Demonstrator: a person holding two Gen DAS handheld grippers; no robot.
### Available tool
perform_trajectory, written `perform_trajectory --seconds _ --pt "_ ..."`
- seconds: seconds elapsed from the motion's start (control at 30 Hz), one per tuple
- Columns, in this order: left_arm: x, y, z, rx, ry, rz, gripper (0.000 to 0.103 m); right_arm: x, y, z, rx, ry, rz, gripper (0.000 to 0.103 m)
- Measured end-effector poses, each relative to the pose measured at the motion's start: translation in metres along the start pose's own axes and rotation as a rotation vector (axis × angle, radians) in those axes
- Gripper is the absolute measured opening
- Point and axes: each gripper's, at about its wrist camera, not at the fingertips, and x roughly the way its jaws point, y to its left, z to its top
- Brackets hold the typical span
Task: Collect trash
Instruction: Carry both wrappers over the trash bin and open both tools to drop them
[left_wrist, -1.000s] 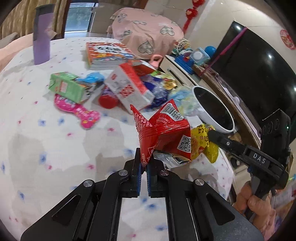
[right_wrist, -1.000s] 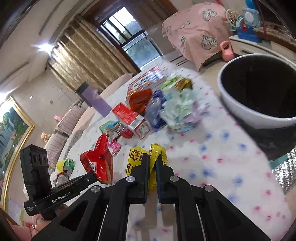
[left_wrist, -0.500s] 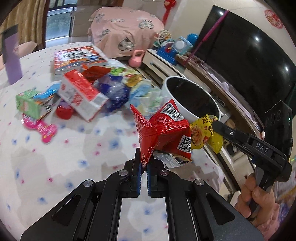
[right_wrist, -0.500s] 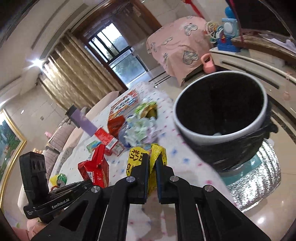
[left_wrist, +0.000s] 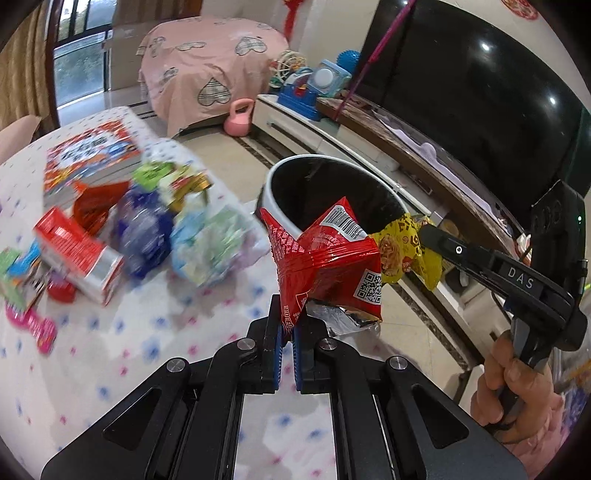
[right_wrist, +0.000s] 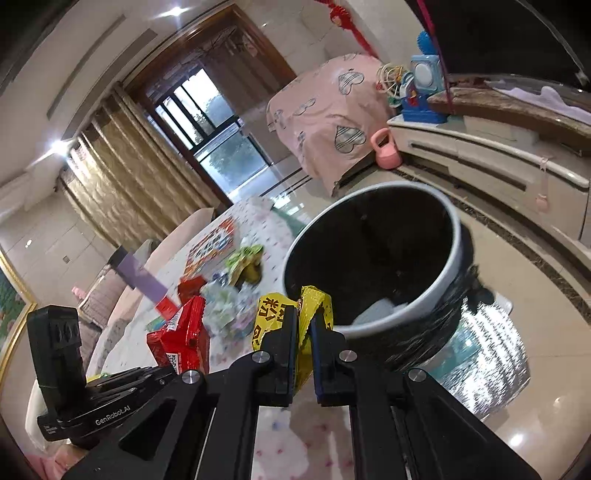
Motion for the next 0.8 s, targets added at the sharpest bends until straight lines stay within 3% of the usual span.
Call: perform_trajectory --seconds 0.37,0.8 --pt "0.039 -0.033 0.043 0.073 0.031 0.014 0.004 0.000 -0.028 0.037 -0.010 -0.050 -0.064 0.007" --pt "0.080 -0.042 0.067 0.103 0.071 0.050 0.004 0.023 -0.047 0.063 -0.031 -0.041 -0.110 0.007"
